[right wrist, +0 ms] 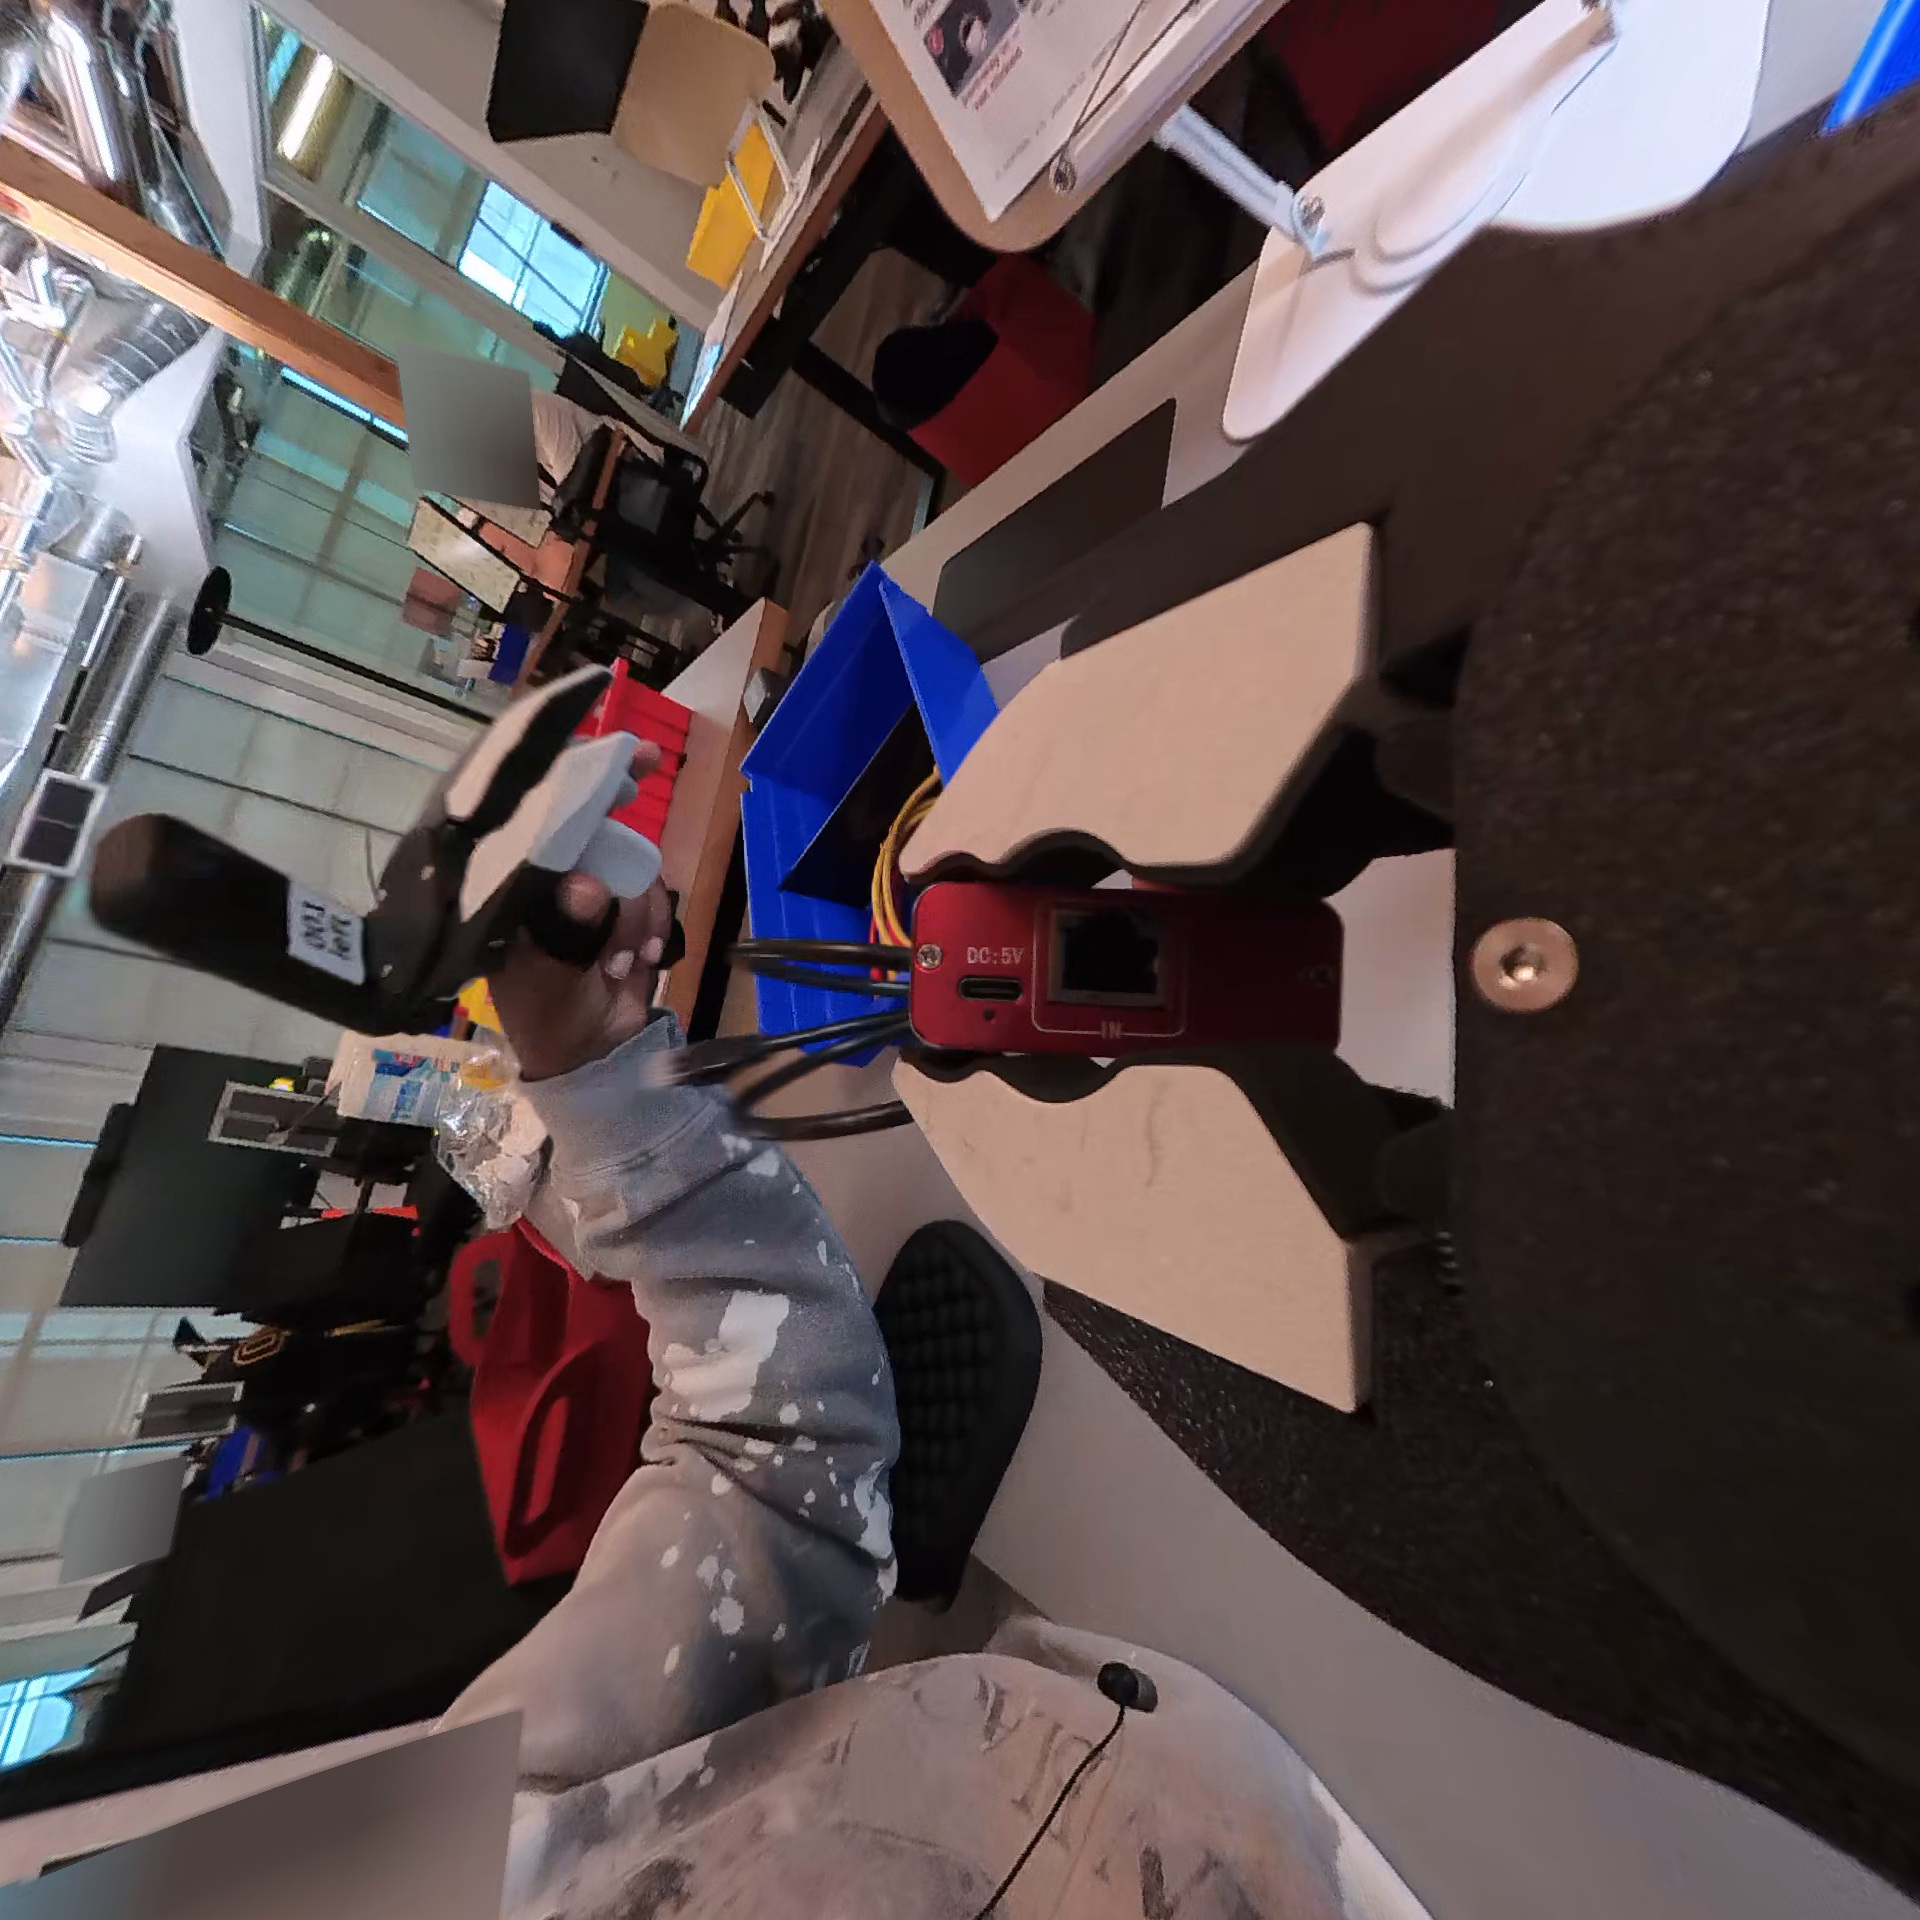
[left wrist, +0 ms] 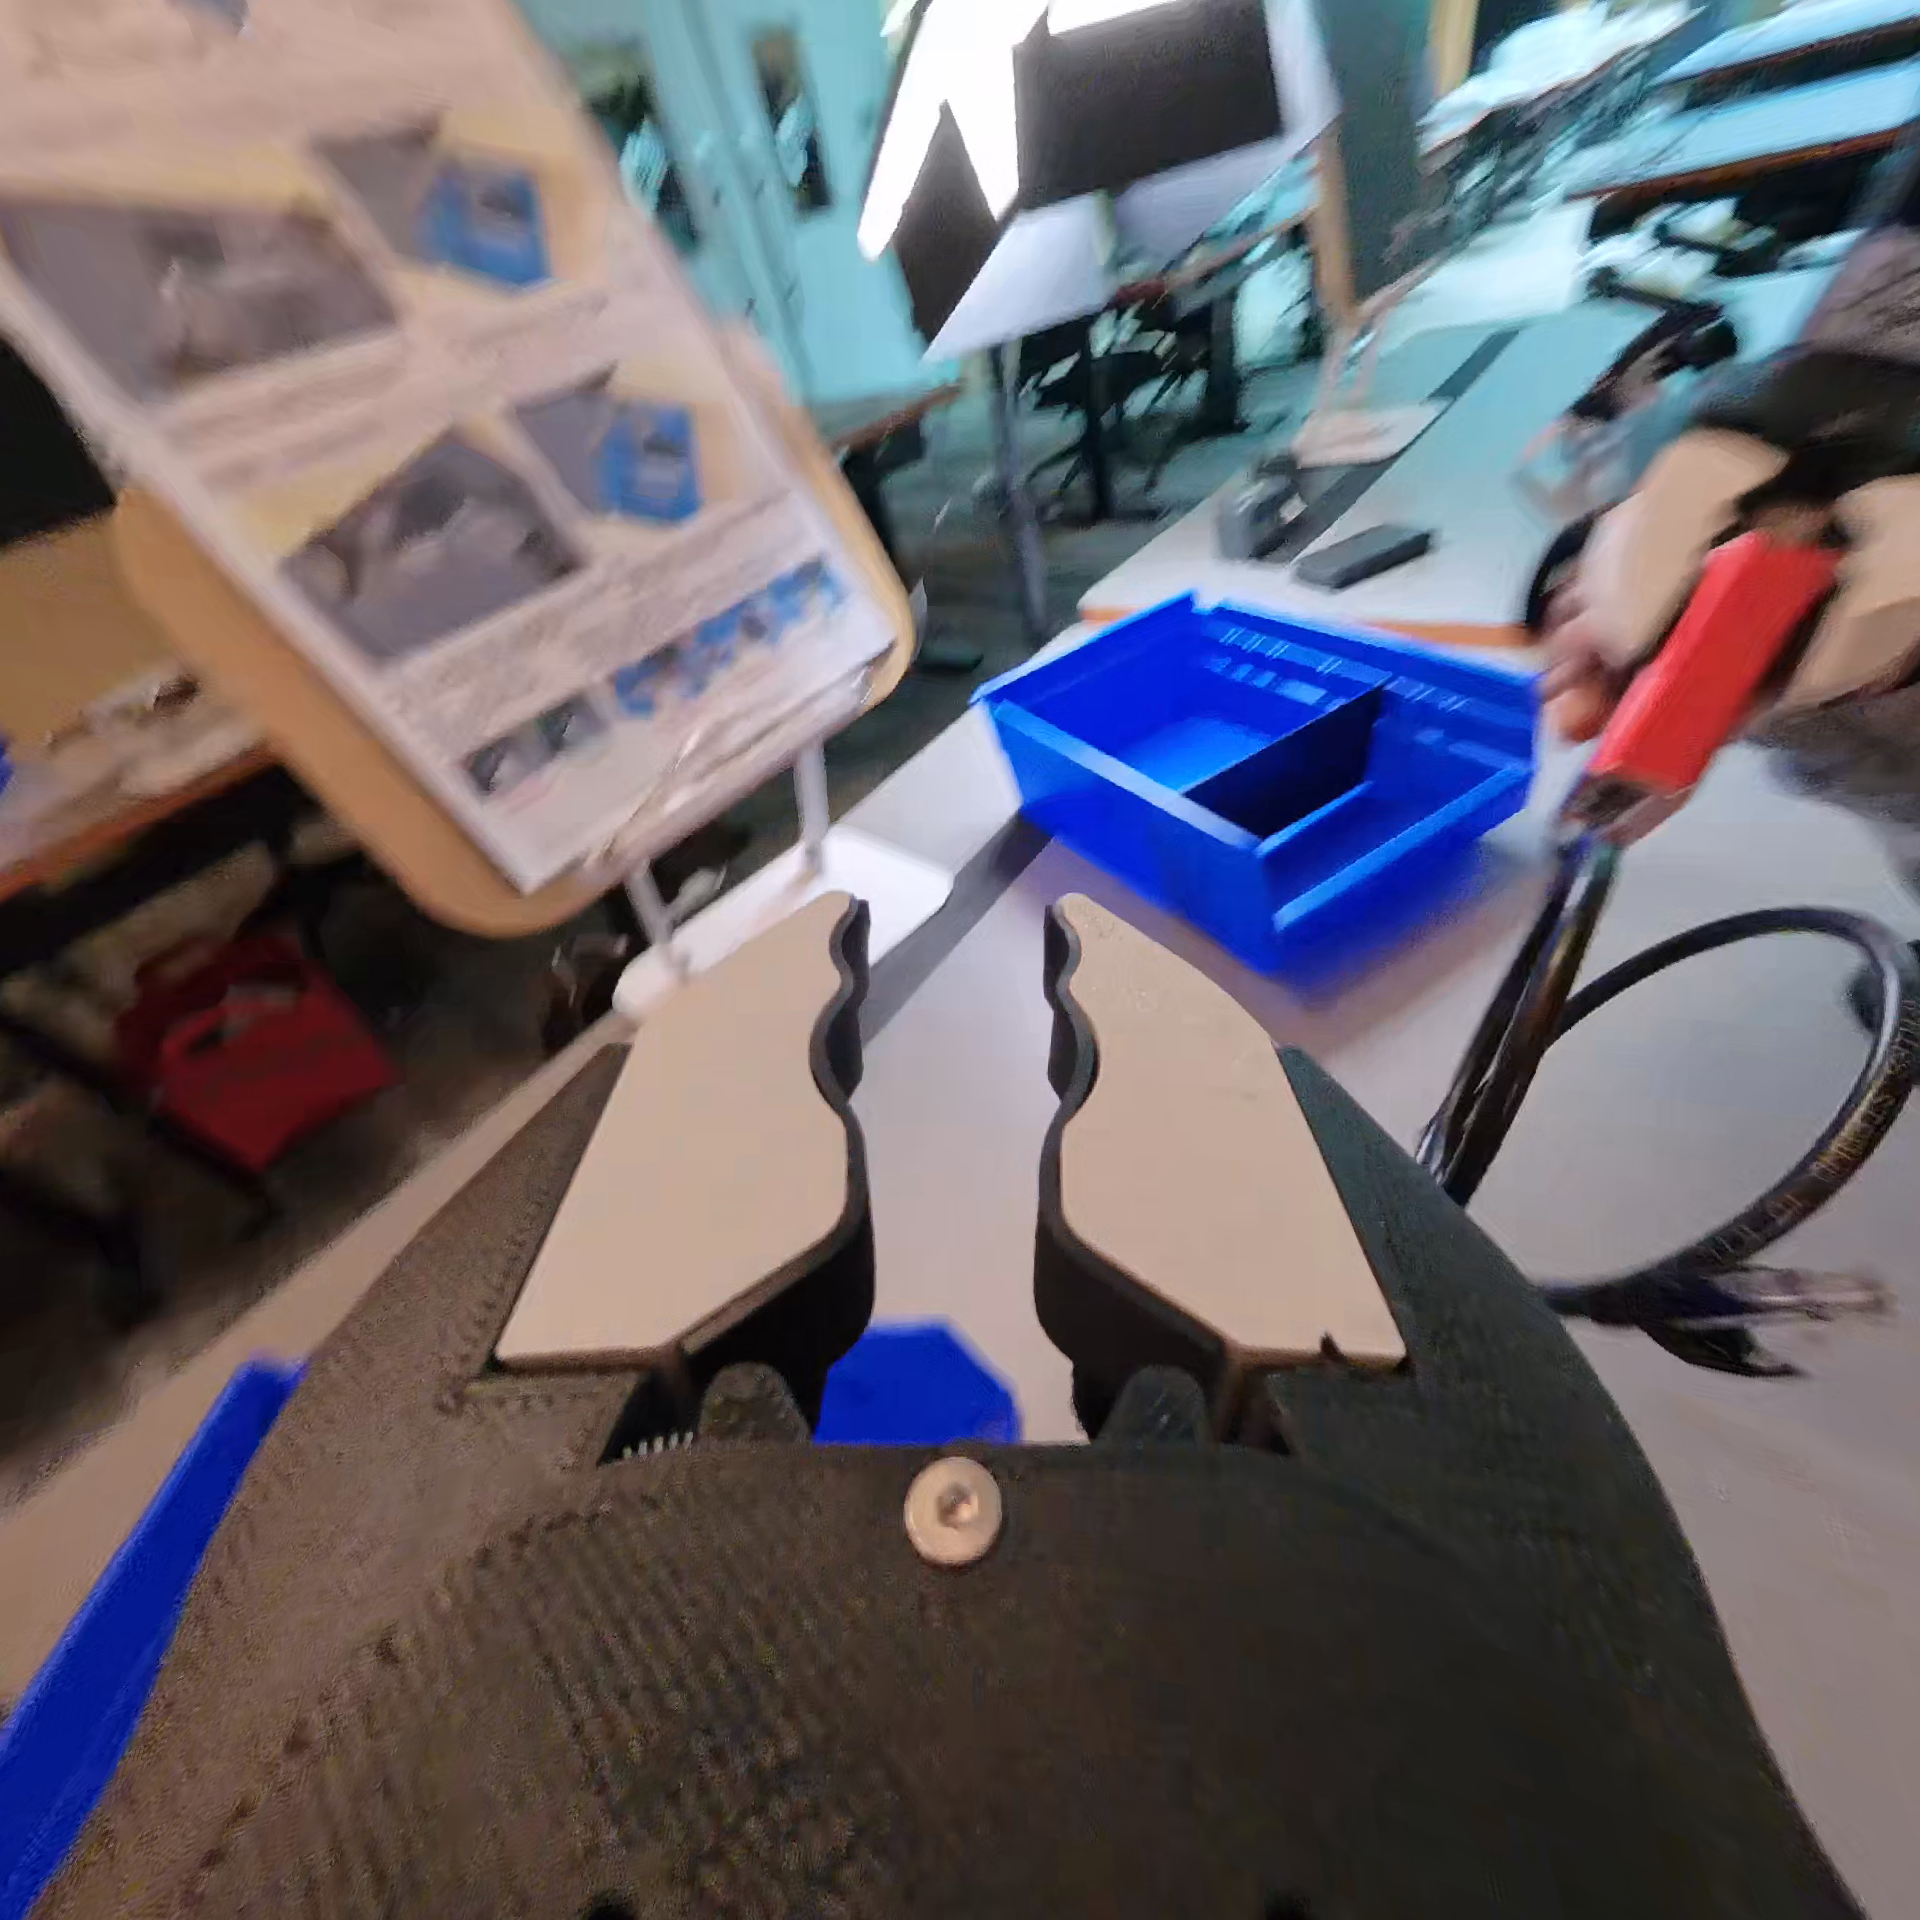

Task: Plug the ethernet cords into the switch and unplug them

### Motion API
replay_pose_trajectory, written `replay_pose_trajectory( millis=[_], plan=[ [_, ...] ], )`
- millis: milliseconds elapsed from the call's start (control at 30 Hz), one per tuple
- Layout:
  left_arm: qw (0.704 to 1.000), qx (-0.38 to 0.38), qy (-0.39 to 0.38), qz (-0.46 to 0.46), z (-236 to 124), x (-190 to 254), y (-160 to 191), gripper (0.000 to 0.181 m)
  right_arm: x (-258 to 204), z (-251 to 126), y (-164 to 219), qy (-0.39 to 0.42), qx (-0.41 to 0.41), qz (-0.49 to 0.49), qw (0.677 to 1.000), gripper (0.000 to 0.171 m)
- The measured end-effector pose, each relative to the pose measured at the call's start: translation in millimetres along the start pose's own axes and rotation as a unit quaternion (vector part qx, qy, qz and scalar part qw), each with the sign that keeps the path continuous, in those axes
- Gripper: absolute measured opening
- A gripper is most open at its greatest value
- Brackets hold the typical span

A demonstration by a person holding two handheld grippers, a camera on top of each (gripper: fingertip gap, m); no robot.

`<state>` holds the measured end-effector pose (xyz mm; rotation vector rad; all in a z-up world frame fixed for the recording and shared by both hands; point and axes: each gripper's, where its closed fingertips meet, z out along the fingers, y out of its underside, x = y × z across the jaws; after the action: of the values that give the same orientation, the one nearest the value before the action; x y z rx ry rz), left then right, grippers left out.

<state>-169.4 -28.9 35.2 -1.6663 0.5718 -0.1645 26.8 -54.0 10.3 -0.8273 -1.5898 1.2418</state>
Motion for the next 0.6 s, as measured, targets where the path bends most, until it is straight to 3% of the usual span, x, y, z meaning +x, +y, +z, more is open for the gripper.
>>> replay_pose_trajectory(
  millis=[167,367,467,600],
  plan=[
    [0.986,-0.132,-0.082,-0.062,-0.1,-63.4,82.1,0.032,5.8,-13.0,-5.1,0.020,-0.004,-0.016,1.000,0.027],
    [0.954,-0.265,-0.095,-0.103,18.3,-85.3,179.4,0.032,6.5,-16.8,-5.0,0.019,-0.003,-0.015,1.000,0.027],
    [0.966,-0.230,-0.030,-0.110,36.6,-60.6,167.2,0.032,8.0,-16.6,-3.7,0.019,0.001,-0.011,1.000,0.027],
    [0.979,-0.084,0.162,-0.093,71.2,33.3,90.8,0.031,8.0,-12.4,-6.5,0.015,0.025,0.001,1.000,0.027]
  ],
)
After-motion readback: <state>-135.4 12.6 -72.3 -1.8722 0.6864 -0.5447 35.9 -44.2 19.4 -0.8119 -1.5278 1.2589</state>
